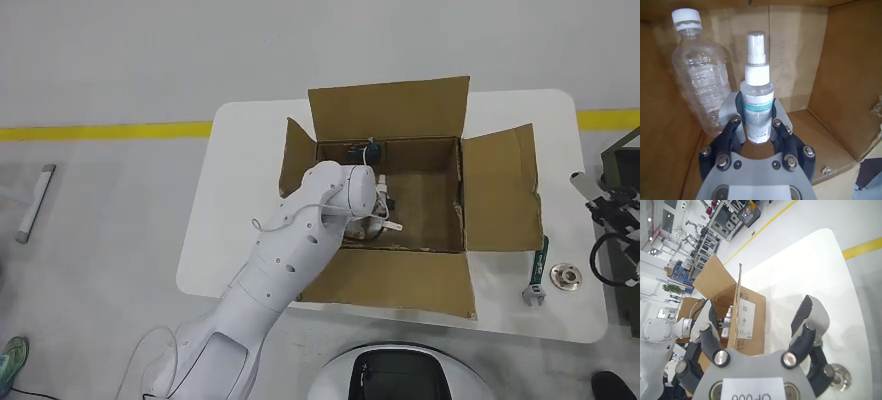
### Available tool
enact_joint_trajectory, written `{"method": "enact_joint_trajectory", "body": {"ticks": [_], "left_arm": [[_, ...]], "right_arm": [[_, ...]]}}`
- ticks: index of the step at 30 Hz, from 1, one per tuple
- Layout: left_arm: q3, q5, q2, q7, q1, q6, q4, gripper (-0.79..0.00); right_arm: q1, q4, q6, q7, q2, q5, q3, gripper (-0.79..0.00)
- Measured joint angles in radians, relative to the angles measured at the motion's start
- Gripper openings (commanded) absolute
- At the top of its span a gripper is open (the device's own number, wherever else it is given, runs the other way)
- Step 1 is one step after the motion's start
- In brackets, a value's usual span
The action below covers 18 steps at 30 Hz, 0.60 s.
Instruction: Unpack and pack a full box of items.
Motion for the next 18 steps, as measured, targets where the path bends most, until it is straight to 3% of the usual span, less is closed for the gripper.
{"method": "enact_joint_trajectory", "body": {"ticks": [6,10,15,18], "left_arm": [[0.007,0.031,-0.005,-0.005,-0.01,0.0,0.009,0.0],[0.003,0.04,-0.006,-0.022,-0.011,-0.009,-0.019,0.0],[-0.009,0.063,0.001,-0.057,-0.007,-0.073,-0.138,0.0],[-0.02,0.103,0.014,-0.072,0.004,-0.148,-0.241,0.0]], "right_arm": [[-0.024,-0.055,0.176,0.128,0.015,-0.295,-0.007,0.0],[-0.037,-0.098,0.227,0.267,0.028,-0.491,-0.023,0.0],[-0.036,-0.15,0.203,0.493,0.043,-0.663,-0.038,0.0],[-0.026,-0.152,0.192,0.56,0.046,-0.684,-0.039,0.0]]}}
